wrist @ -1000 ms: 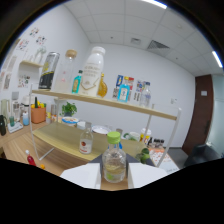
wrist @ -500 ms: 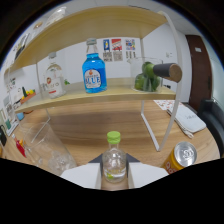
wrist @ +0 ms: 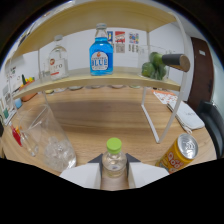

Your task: Make me a cup of Vodka Sunrise.

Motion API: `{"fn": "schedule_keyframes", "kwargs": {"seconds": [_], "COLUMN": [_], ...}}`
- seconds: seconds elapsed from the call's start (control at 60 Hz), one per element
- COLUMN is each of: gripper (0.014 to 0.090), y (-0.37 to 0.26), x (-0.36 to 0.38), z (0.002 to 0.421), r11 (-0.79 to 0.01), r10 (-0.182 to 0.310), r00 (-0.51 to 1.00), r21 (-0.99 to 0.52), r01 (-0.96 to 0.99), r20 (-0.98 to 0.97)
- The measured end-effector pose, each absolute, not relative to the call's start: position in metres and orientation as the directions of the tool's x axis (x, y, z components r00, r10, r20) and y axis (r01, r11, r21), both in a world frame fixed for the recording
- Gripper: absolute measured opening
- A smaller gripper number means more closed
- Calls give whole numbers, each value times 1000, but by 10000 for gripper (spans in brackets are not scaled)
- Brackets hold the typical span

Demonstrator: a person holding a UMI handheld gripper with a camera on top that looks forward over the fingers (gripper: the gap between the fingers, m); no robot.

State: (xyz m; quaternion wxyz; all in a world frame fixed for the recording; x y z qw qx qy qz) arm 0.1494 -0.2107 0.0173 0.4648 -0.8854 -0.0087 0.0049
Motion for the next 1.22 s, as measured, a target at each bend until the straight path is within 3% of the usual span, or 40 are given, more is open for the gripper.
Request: {"fn": "schedule_keyframes", "kwargs": {"seconds": [0.133, 0.233, 0.267, 0.417, 0.583, 0.917, 1.217], "gripper": [516, 800, 855, 859, 858, 856, 857], "y": [-220, -227, -230, -254, -291, -333, -337], "x": [154, 155, 155, 143, 110, 41, 30], "z": [25, 55, 68, 127, 158, 146, 143], "r11": [-586, -558, -545, -504, -518, -577, -589], "r10": [-2, -13, -21, -59, -74, -58, -59], "r00": [1000, 999, 998, 997, 996, 997, 997], "r21": [-810, -830, -838, -864, -855, -817, -808], "r01": [8, 27, 32, 16, 7, 2, 11], "r20": [12, 42, 52, 53, 53, 44, 57]}}
